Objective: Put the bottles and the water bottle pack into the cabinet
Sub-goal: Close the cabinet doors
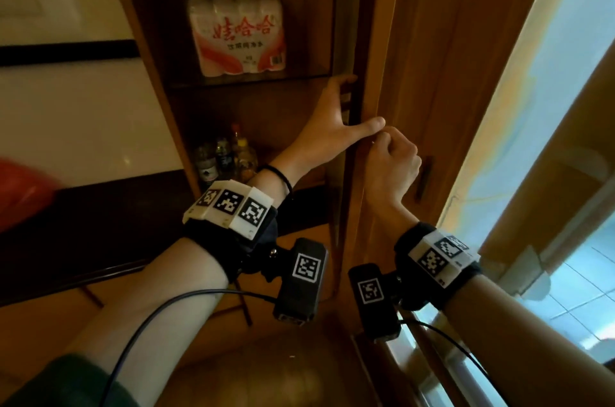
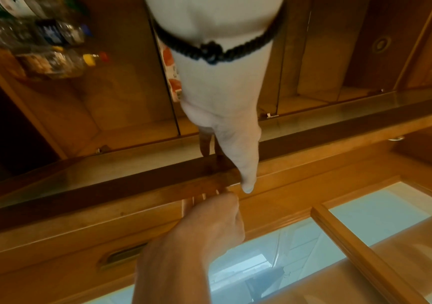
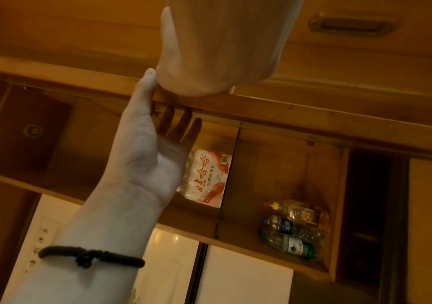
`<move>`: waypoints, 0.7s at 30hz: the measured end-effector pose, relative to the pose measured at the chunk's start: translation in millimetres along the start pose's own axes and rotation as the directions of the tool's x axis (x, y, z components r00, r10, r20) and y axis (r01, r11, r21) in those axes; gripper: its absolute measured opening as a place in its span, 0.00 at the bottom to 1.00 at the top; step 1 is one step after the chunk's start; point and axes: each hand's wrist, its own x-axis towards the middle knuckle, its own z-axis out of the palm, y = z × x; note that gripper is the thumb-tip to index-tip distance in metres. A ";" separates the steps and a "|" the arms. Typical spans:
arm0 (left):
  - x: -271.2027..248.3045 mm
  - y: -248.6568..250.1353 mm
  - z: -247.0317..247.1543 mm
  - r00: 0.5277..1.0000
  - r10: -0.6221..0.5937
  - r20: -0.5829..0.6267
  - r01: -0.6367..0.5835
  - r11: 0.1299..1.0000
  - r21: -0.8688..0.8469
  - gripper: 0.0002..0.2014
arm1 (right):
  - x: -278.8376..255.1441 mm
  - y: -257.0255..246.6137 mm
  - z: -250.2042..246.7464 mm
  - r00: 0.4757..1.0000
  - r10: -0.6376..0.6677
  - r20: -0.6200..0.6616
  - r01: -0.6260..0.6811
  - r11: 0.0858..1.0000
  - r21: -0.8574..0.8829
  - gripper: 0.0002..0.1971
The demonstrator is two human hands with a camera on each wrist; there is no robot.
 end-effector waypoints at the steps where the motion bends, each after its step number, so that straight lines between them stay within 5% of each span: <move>1: -2.2 -2.7 -5.9 1.000 0.003 -0.023 -0.003 1.000 0.006 0.34 | -3.7 -1.4 5.7 1.000 -0.007 0.010 0.007 1.000 0.003 0.19; 5: -8.7 -14.1 -30.3 0.989 0.019 -0.146 -0.012 0.999 0.047 0.25 | -19.9 -7.2 27.5 0.994 -0.071 0.084 0.068 0.997 0.035 0.16; 12: -20.9 -34.0 -84.0 0.962 0.054 -0.267 -0.023 0.993 0.118 0.23 | -33.6 -13.9 80.3 0.950 -0.181 0.254 0.140 0.975 0.171 0.13; 17: -21.9 -53.6 -124.9 0.954 0.111 -0.277 -0.055 0.978 0.203 0.23 | -29.3 -17.5 132.0 0.850 -0.195 0.489 0.055 0.957 0.284 0.28; 21: -20.8 -77.2 -163.6 0.948 0.136 -0.289 -0.061 0.965 0.256 0.22 | -41.9 -19.4 170.2 0.837 -0.232 0.497 0.079 0.948 0.309 0.32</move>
